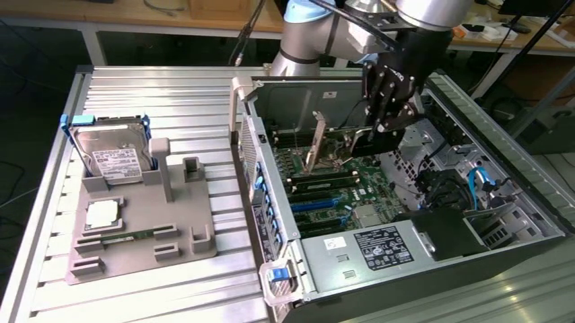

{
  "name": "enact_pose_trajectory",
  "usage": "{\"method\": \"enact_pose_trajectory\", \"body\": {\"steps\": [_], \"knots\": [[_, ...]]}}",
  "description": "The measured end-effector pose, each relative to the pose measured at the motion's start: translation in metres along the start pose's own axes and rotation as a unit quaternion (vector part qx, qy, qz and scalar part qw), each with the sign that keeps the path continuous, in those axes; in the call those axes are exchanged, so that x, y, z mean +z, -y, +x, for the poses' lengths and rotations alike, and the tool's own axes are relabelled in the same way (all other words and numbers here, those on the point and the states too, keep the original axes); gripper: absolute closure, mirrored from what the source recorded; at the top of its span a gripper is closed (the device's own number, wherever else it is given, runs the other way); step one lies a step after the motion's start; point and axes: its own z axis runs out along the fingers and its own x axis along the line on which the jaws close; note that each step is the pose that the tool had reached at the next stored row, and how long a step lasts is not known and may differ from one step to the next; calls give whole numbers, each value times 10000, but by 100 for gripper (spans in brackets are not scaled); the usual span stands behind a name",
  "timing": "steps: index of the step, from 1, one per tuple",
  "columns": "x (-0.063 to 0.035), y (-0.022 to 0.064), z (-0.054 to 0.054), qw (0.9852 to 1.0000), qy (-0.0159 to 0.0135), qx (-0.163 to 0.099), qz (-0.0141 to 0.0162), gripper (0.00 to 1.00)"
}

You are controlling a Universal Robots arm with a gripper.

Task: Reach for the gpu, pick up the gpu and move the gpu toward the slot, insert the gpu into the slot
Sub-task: 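Insert the gpu into the slot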

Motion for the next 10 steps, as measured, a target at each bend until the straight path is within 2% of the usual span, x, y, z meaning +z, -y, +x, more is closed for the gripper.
{"method": "enact_pose_trajectory", "body": {"steps": [1, 2, 3, 4, 5, 10], "knots": [[74, -30, -4, 10000, 1, -8, 1, 73], [176, -78, -10, 10000, 1, -10, -24, 73], [221, -80, 5, 9999, 4, 17, -137, 73], [322, -84, 12, 9999, -2, 37, -138, 73], [373, -88, 18, 9999, -3, 77, -139, 73], [456, -109, 24, 9998, -4, 146, -142, 73]]}}
